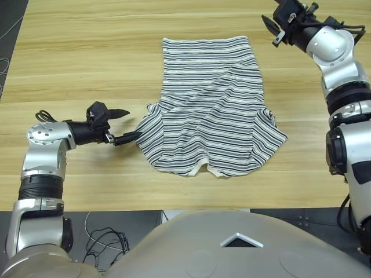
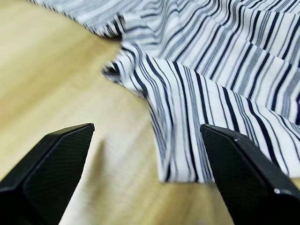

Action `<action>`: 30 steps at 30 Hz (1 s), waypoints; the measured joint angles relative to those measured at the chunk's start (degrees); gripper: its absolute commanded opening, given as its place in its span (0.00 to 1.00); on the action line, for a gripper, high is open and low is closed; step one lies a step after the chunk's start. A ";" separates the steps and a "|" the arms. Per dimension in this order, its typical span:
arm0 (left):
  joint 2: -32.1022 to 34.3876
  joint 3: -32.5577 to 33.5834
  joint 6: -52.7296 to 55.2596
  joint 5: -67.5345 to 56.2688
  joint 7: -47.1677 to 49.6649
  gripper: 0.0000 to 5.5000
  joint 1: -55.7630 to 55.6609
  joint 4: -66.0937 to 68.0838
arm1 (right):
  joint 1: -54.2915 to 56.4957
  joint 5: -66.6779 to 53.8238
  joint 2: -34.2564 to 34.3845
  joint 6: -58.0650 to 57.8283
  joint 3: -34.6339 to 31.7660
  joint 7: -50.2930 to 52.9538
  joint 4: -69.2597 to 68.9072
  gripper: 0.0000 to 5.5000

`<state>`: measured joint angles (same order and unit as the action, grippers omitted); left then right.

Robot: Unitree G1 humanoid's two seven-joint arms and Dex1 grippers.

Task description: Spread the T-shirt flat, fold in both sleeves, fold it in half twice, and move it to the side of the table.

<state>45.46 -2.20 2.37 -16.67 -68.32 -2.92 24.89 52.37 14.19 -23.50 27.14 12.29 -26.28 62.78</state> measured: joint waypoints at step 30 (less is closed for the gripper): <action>2.33 -0.83 2.06 0.15 -3.93 0.02 3.29 -2.41 | -3.95 -0.76 0.49 -3.05 -0.23 -3.49 -9.77 0.36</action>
<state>47.79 -3.03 4.43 -16.52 -72.25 0.37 22.48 48.42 13.43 -23.02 24.09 12.06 -29.77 53.01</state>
